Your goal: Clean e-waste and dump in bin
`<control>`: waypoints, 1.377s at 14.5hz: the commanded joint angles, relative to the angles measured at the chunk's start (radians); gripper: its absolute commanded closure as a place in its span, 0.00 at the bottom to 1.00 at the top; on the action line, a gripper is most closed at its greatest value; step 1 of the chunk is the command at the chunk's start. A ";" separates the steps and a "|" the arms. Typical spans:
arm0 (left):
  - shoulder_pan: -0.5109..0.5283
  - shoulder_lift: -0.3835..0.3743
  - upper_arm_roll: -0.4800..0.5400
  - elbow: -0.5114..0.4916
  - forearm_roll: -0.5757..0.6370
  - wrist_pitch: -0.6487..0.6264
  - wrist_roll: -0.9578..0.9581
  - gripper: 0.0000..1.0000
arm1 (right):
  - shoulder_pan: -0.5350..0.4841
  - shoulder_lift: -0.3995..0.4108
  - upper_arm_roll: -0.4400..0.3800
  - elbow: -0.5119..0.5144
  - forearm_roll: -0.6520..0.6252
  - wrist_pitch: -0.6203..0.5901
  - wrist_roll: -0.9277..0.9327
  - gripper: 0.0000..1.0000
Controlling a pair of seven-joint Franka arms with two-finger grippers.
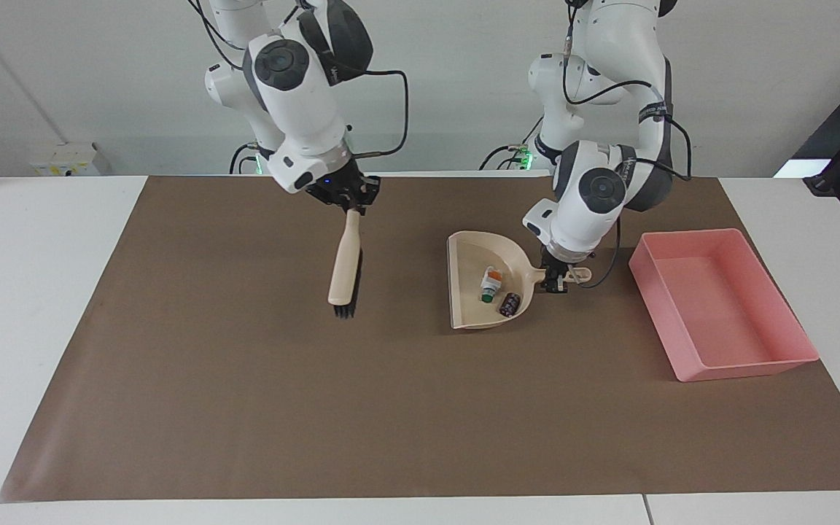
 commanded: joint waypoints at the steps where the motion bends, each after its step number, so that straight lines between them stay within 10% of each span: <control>1: 0.066 -0.045 -0.002 0.062 -0.058 -0.061 0.080 1.00 | -0.139 -0.015 0.014 -0.046 -0.082 0.001 -0.176 1.00; 9: 0.360 -0.028 0.007 0.317 -0.076 -0.327 0.237 1.00 | -0.498 -0.015 0.015 -0.282 -0.246 0.182 -0.501 1.00; 20: 0.523 0.031 0.185 0.454 0.071 -0.287 0.407 1.00 | -0.637 -0.054 0.017 -0.495 -0.223 0.364 -0.622 0.97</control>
